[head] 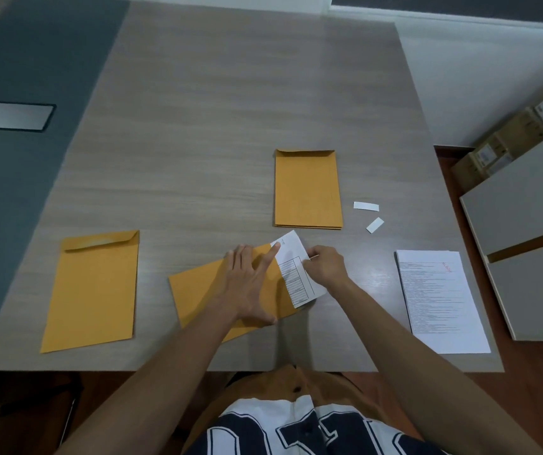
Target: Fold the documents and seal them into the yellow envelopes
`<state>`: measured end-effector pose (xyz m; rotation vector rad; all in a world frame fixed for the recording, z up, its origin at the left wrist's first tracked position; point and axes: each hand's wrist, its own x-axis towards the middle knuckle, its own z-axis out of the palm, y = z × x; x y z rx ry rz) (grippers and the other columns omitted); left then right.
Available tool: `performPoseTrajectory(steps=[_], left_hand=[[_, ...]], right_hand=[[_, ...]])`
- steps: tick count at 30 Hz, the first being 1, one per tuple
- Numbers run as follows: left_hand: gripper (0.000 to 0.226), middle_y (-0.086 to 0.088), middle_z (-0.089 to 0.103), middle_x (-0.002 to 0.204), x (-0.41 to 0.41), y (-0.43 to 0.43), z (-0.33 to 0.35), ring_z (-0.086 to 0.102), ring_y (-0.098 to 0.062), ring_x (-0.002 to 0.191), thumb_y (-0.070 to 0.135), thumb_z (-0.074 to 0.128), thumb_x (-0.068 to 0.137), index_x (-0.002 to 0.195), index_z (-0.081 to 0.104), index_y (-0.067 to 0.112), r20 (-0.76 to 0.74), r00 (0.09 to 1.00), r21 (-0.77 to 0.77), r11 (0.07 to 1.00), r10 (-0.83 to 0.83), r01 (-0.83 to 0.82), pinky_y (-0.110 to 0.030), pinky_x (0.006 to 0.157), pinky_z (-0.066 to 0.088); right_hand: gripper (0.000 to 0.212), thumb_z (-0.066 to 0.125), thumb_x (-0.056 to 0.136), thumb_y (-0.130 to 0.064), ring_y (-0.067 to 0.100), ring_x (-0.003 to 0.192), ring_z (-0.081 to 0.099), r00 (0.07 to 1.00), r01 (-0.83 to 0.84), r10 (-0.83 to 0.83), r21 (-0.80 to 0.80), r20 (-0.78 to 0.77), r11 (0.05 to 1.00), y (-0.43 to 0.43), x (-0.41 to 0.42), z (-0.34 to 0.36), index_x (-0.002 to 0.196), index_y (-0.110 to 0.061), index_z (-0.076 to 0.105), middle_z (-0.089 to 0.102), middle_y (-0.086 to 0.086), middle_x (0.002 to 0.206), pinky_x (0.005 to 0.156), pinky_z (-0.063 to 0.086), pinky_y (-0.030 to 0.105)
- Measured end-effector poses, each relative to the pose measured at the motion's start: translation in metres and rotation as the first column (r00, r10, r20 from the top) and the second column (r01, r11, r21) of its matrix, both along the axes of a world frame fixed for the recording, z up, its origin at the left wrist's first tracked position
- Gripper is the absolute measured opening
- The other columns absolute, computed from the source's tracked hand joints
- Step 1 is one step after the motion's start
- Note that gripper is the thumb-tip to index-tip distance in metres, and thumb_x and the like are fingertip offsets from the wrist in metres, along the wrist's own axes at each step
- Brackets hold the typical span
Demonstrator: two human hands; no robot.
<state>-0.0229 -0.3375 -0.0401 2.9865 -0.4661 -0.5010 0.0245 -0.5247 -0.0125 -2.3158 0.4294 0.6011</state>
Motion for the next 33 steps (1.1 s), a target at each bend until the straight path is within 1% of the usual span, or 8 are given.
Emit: performPoseTrajectory(steps=[5,8,11,15,22,28,31,33], left_hand=[[0.150,-0.024,0.019,0.148,0.000,-0.002,-0.002,0.014,-0.041,0.142,0.082,0.072,0.046,0.150,-0.023,0.030,-0.025,1.000,-0.026,1.000,0.002,-0.003,-0.057,0.117,0.015],[0.154,-0.024,0.003,0.157,-0.004,0.000,-0.003,0.001,-0.042,0.147,0.085,0.071,0.045,0.148,-0.029,0.029,-0.048,0.999,0.001,1.000,-0.020,0.020,-0.060,0.117,0.010],[0.154,-0.020,-0.008,0.161,-0.007,0.001,-0.002,-0.009,-0.040,0.149,0.085,0.071,0.047,0.147,-0.032,0.028,-0.073,0.997,0.001,1.000,-0.016,0.016,-0.062,0.117,0.006],[0.155,-0.020,-0.006,0.161,-0.009,-0.001,0.000,-0.008,-0.042,0.148,0.088,0.067,0.044,0.146,-0.034,0.029,-0.072,0.997,0.015,1.000,0.022,-0.021,-0.067,0.113,0.009],[0.154,-0.022,0.005,0.157,-0.010,-0.007,0.005,0.004,-0.042,0.146,0.086,0.069,0.045,0.145,-0.033,0.030,-0.082,0.996,0.031,0.999,0.026,-0.024,-0.069,0.109,0.015],[0.149,-0.015,0.007,0.155,-0.001,-0.019,0.014,0.009,-0.038,0.145,0.077,0.074,0.047,0.148,-0.028,0.034,-0.071,0.997,-0.075,0.997,0.007,-0.012,-0.068,0.112,0.012],[0.150,-0.015,0.009,0.154,0.004,-0.027,0.021,0.011,-0.037,0.145,0.075,0.075,0.048,0.149,-0.027,0.033,-0.047,0.999,-0.087,0.996,-0.022,0.018,-0.069,0.113,0.011],[0.150,-0.015,0.010,0.154,0.006,-0.028,0.021,0.012,-0.037,0.145,0.076,0.074,0.048,0.149,-0.027,0.032,-0.040,0.998,-0.078,0.996,-0.039,0.036,-0.069,0.113,0.013]], right_hand=[[0.016,0.057,0.092,-0.017,0.017,0.086,0.060,0.999,-0.005,0.005,0.003,-0.041,1.000,0.009,-0.002,-0.001,0.103,-0.015,0.068,0.065,0.000,0.097,0.064,0.050,0.025],[0.009,0.061,0.090,-0.018,0.017,0.085,0.061,0.998,-0.010,0.010,0.008,-0.065,1.000,0.013,-0.004,-0.002,0.094,-0.017,0.068,0.065,-0.001,0.093,0.065,0.052,0.027],[0.005,0.063,0.089,-0.016,0.016,0.083,0.061,0.999,-0.004,0.005,0.013,-0.051,1.000,0.015,-0.005,-0.001,0.088,-0.017,0.067,0.064,-0.003,0.087,0.058,0.049,0.022],[0.003,0.064,0.089,-0.018,0.013,0.079,0.058,0.999,-0.014,0.013,-0.011,-0.038,1.000,0.014,-0.006,0.001,0.087,-0.017,0.066,0.063,-0.003,0.086,0.053,0.042,0.018],[0.009,0.066,0.088,-0.016,0.016,0.084,0.061,0.998,-0.002,0.003,0.013,-0.061,1.000,0.006,-0.006,0.003,0.095,-0.012,0.071,0.067,0.000,0.093,0.053,0.044,0.020],[0.007,0.073,0.083,-0.015,0.019,0.088,0.063,0.991,0.073,-0.059,0.118,-0.117,0.990,-0.004,-0.005,0.002,0.088,-0.010,0.070,0.067,0.003,0.091,0.076,0.058,0.034],[0.008,0.076,0.082,-0.014,0.021,0.087,0.066,0.991,0.083,-0.063,0.165,-0.119,0.983,-0.003,-0.006,0.005,0.086,-0.011,0.070,0.069,0.007,0.093,0.078,0.060,0.035],[0.008,0.076,0.082,-0.012,0.021,0.083,0.068,0.986,0.100,-0.072,0.192,-0.151,0.976,-0.006,-0.005,0.008,0.087,-0.010,0.071,0.070,0.007,0.094,0.072,0.061,0.034]])
